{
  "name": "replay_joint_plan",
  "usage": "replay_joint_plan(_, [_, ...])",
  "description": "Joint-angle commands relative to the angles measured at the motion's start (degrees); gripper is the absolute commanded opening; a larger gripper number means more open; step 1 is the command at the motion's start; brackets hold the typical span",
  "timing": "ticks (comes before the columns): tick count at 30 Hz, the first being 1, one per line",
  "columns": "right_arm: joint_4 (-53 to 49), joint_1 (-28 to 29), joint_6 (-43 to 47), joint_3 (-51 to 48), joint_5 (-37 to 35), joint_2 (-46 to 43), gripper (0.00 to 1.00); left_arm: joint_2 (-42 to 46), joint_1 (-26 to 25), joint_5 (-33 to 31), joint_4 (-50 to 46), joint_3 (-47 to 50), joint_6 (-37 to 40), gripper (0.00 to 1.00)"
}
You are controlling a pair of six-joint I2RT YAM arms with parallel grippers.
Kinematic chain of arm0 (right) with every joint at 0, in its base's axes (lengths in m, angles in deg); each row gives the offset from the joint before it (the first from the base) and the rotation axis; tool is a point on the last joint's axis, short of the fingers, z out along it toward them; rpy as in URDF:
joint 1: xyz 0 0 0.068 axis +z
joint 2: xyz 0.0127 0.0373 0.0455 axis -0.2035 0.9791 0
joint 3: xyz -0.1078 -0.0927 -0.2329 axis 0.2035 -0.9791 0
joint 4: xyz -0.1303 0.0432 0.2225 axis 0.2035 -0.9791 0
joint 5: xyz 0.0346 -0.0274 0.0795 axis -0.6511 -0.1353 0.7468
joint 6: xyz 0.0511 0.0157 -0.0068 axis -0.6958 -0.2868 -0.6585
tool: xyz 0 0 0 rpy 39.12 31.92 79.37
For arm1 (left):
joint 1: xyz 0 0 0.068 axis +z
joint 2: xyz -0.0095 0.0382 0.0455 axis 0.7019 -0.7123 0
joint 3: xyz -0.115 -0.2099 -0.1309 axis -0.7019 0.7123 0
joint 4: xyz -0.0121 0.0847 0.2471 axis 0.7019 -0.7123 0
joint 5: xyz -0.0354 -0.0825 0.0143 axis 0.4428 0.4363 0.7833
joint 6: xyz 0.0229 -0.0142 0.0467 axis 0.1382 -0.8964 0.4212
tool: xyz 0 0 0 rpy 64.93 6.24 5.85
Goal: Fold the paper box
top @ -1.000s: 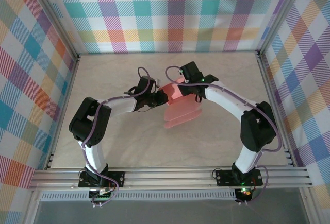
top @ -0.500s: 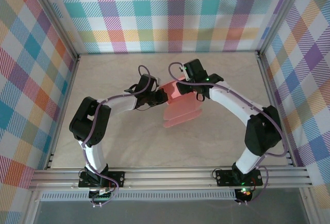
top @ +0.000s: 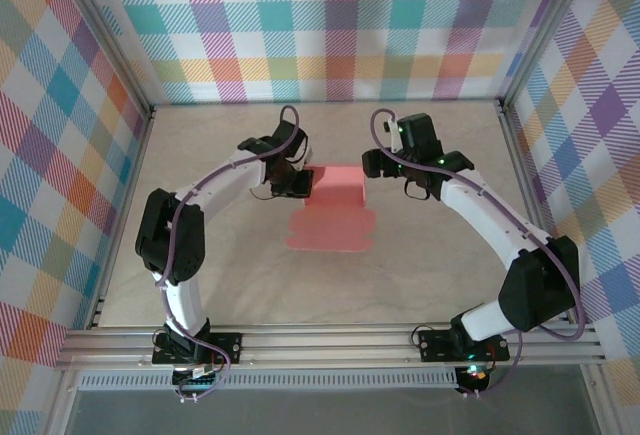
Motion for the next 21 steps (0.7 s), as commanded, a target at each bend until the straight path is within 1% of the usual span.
replay_joint_plan(1, [0.86,-1.56,-1.72,-2.18,4.48,-1.81,0.88,-2.90,-0.12,-4.97,-17.48,-4.72,9.03,0.00])
replay_joint_plan(4, [0.86,-2.75,-1.76,-2.74,6.91,-1.51,0.88,-4.38,-0.04,-7.59,-25.24,-8.07,13.16,0.00])
replay_joint_plan(7, [0.63,-3.07,-0.82,-2.56,8.00,-1.11,0.87,-6.28,0.12,-9.90,-30.33,-10.29,15.22,0.00])
replay_joint_plan(11, [0.77,-3.19,-0.24,-3.08,8.20,-0.93,0.88,-9.88,0.13,-11.40,-35.07,-11.89,17.32,0.00])
replay_joint_plan(17, [1.16,-3.24,-0.82,-4.27,8.81,-1.02,0.88,-15.19,0.14,-10.37,-38.98,-15.29,18.76,0.00])
replay_joint_plan(18, [1.16,-3.24,-0.77,-4.40,8.81,-1.07,0.88,-15.85,0.16,-9.30,-39.36,-16.01,19.12,0.03])
replay_joint_plan(19, [1.18,-3.26,-0.79,-4.55,8.73,-1.18,0.88,-16.44,0.13,-8.63,-39.70,-16.64,19.31,0.07])
replay_joint_plan(20, [1.22,-3.33,-0.81,-4.77,8.72,-1.27,0.88,-17.01,0.14,-8.44,-40.10,-17.21,19.40,0.10])
replay_joint_plan(21, [1.30,-3.30,-0.69,-4.93,8.65,-1.32,0.88,-17.57,0.10,-8.34,-40.47,-17.75,19.51,0.14])
